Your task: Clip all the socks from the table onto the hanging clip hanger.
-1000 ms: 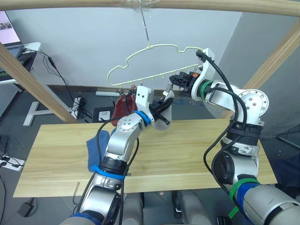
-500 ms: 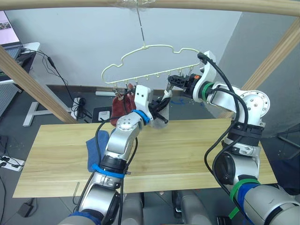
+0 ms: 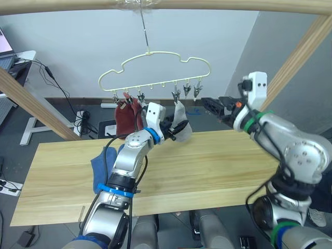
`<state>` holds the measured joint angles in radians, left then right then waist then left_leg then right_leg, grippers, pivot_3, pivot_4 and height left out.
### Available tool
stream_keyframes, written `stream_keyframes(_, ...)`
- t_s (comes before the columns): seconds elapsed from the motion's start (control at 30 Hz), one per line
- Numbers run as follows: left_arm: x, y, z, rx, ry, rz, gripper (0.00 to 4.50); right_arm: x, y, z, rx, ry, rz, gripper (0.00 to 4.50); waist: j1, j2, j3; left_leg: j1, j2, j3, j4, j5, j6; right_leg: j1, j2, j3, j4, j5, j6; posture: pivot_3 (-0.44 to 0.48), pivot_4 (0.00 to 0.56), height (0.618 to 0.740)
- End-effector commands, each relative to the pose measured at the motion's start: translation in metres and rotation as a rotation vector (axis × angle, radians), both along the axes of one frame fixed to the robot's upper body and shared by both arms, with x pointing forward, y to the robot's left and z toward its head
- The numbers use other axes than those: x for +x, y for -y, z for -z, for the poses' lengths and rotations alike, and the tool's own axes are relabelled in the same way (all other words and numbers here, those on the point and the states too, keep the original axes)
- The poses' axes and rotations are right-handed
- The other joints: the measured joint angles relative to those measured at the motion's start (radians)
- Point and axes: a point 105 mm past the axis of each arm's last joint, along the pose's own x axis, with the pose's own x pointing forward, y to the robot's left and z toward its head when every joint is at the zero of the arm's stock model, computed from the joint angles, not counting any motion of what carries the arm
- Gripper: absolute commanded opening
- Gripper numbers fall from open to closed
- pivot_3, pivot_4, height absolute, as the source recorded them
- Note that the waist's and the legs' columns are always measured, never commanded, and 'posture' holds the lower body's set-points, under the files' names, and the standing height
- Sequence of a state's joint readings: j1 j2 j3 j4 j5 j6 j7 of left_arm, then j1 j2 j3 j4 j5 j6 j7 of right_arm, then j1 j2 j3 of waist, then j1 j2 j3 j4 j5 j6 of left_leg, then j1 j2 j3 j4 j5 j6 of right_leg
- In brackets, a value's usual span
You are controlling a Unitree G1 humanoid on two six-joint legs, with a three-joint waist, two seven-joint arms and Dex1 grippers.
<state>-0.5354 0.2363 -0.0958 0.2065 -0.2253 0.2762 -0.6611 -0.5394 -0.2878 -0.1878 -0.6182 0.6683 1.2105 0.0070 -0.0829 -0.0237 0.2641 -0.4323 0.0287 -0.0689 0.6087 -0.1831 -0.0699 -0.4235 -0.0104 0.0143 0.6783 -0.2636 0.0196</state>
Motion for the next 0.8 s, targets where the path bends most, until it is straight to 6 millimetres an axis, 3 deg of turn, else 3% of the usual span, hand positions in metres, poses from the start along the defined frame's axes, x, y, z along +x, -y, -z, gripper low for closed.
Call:
stream_keyframes(0.03,-0.015,-0.019,-0.017,0.008,0.031,0.05,3.63,-0.008,-0.005,-0.005,-0.08,0.166,0.047,3.89,-0.013,0.0,0.0,0.0,0.0,0.0,0.0,0.0,0.0,-0.001,0.0,0.001,0.0,0.0,0.0,-0.11,0.229,0.74)
stream_keyframes(0.07,-0.02,-0.026,-0.02,0.02,0.03,0.061,3.63,-0.009,-0.008,-0.001,-0.098,0.187,0.055,3.89,-0.019,0.0,0.0,0.0,0.001,0.002,0.0,0.0,0.0,-0.002,0.001,0.002,0.001,0.0,0.0,-0.098,0.231,0.74)
stream_keyframes(0.17,-0.034,-0.042,-0.031,0.038,0.048,0.093,3.65,-0.007,-0.016,0.005,-0.083,0.232,0.093,3.33,-0.022,0.0,0.0,0.001,0.003,0.001,0.0,0.0,0.0,-0.002,0.003,0.002,0.002,0.0,0.0,-0.069,0.241,0.74)
stream_keyframes(0.27,-0.048,-0.053,-0.045,0.066,0.076,0.127,3.65,-0.001,-0.028,0.004,-0.071,0.28,0.12,2.35,-0.018,0.0,0.0,0.002,0.003,0.001,0.0,0.0,0.0,-0.002,0.003,0.002,0.002,0.0,0.0,-0.039,0.246,0.74)
stream_keyframes(0.4,-0.061,-0.061,-0.061,0.077,0.103,0.144,3.65,0.007,-0.04,-0.004,-0.042,0.345,0.14,2.35,0.001,-0.001,0.001,0.002,0.003,0.001,0.0,0.0,-0.001,-0.002,0.003,0.003,0.002,0.001,0.001,-0.015,0.253,0.74)
stream_keyframes(0.47,-0.066,-0.062,-0.065,0.079,0.108,0.153,3.65,0.012,-0.045,-0.003,-0.031,0.355,0.147,2.03,0.007,-0.001,0.001,0.001,0.003,0.002,0.0,0.0,0.0,-0.002,0.002,0.003,0.001,0.001,0.001,-0.003,0.259,0.74)
stream_keyframes(0.6,-0.073,-0.062,-0.071,0.061,0.107,0.15,3.65,0.02,-0.057,0.0,-0.032,0.365,0.138,0.79,0.025,-0.001,0.001,0.001,0.002,0.001,0.0,0.0,0.0,-0.002,0.002,0.003,0.0,0.0,0.001,0.02,0.264,0.74)
stream_keyframes(0.8,-0.076,-0.063,-0.075,0.047,0.11,0.127,3.65,0.03,-0.062,-0.001,-0.021,0.37,0.161,0.79,0.036,-0.001,0.002,0.001,0.003,0.001,0.0,0.0,0.0,-0.002,0.002,0.002,0.001,0.001,0.0,0.041,0.271,0.74)
